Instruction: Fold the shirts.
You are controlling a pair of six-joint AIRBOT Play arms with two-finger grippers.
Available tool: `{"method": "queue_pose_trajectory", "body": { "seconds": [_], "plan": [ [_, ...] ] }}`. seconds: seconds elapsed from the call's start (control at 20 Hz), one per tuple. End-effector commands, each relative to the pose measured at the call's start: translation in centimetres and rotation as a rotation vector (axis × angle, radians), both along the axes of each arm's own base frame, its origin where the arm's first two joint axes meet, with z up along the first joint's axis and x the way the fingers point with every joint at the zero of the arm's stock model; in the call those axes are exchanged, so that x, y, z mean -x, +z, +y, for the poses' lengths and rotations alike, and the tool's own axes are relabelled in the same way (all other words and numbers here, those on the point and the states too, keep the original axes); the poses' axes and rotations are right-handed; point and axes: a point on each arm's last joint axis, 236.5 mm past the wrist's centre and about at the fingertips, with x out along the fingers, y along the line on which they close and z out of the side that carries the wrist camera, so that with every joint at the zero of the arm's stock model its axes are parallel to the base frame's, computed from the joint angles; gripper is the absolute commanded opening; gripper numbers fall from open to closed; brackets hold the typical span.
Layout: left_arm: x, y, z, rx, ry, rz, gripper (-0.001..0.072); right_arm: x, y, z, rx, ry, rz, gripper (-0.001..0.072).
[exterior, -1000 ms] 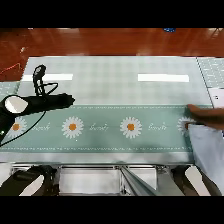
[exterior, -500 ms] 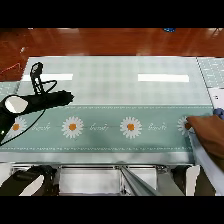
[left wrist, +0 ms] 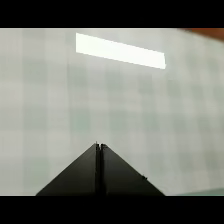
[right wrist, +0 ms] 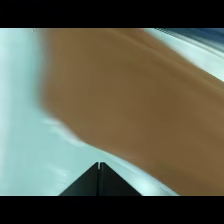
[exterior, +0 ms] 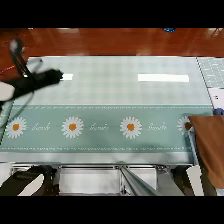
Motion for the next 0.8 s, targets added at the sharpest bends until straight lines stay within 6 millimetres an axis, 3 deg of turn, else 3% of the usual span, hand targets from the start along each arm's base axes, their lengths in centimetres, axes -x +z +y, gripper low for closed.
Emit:
{"method": "queue_pose_trajectory", "body": {
  "seconds": [0.0, 0.1, 0.15, 0.25, 0.3, 0.35, 0.4, 0.5, 0.6, 0.75],
  "plan": [
    [-2.4, 9.9, 0.0, 0.015, -0.004, -0.183, 0.0018, -14.7, 11.4, 7.1, 0.098, 0.401, -0.576, 0.0028],
    [-2.5, 12.8, -3.4, -0.009, -0.126, -0.185, 0.0017, -19.3, 11.3, 14.5, 0.158, 0.594, -0.601, 0.0029],
    [-2.0, 12.3, -5.5, -0.065, -0.219, -0.139, 0.0017, -20.8, 9.2, 18.6, 0.201, 0.726, -0.552, 0.0029],
    [-0.8, 7.4, -8.5, -0.230, -0.361, 0.001, 0.0017, -21.3, 1.2, 24.4, 0.299, 0.978, -0.284, 0.0029],
    [-0.5, 3.6, -8.0, -0.313, -0.362, 0.107, 0.0017, -21.2, -3.2, 25.2, 0.363, 1.025, -0.112, 0.0028],
    [-0.2, -1.0, -6.0, -0.386, -0.304, 0.250, 0.0018, -21.3, -6.4, 24.6, 0.417, 1.008, 0.025, 0.0027],
    [0.2, -5.1, -3.7, -0.427, -0.229, 0.373, 0.0018, -21.3, -9.0, 23.9, 0.438, 0.989, 0.126, 0.0027],
    [2.0, -10.6, -0.8, -0.420, -0.171, 0.527, 0.0018, -20.8, -12.5, 23.7, 0.393, 1.000, 0.240, 0.0028],
    [3.1, -12.5, 0.1, -0.377, -0.151, 0.592, 0.0018, -20.4, -14.3, 23.9, 0.368, 1.013, 0.293, 0.0028],
    [3.1, -12.6, 0.4, -0.373, -0.145, 0.596, 0.0018, -21.0, -14.4, 24.2, 0.370, 1.012, 0.271, 0.0029]
  ]
}}
